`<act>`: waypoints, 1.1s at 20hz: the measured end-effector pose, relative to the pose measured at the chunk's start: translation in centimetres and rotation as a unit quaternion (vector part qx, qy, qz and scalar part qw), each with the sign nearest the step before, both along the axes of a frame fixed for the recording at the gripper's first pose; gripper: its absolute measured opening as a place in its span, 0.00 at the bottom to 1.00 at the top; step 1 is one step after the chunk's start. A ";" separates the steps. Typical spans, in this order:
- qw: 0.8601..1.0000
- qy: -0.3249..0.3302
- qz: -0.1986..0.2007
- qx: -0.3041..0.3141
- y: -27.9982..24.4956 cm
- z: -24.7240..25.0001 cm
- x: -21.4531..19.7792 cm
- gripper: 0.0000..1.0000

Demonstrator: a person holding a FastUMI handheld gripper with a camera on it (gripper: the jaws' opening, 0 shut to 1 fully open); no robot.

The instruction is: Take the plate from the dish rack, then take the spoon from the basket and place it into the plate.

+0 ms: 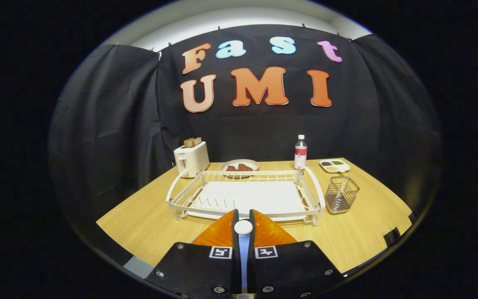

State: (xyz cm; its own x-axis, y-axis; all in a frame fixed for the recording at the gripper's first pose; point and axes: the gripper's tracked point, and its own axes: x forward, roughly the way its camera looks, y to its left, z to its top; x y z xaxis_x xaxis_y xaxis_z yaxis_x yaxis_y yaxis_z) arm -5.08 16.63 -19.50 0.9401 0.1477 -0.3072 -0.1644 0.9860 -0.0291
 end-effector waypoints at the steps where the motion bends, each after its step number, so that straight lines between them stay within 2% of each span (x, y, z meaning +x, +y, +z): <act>1: 1.000 0.005 0.007 0.001 0.5 -0.9 0.0 0.05; 8: 0.999 0.040 0.033 0.002 2.3 -5.7 0.1 0.05; 11: 0.999 0.037 0.034 0.005 2.4 -5.9 0.3 0.06; 14: 0.998 0.051 0.036 0.006 2.2 -6.0 0.2 0.15; 16: 0.998 0.054 0.030 0.008 1.5 -5.6 -0.1 0.31; 19: 0.998 0.054 0.022 0.011 0.3 -4.3 -0.5 0.79; 20: 0.999 0.051 0.016 0.008 -0.4 -3.7 -0.3 0.83; 21: 0.999 0.046 0.012 0.005 -1.0 -3.0 -0.1 0.93; 22: 0.999 0.043 0.010 0.004 -1.5 -2.2 0.1 0.96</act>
State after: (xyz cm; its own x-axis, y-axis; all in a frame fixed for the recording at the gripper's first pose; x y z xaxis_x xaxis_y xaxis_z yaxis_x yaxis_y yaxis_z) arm -4.96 15.13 -21.72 0.9072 0.1680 -0.3856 -0.1848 0.9828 -0.0066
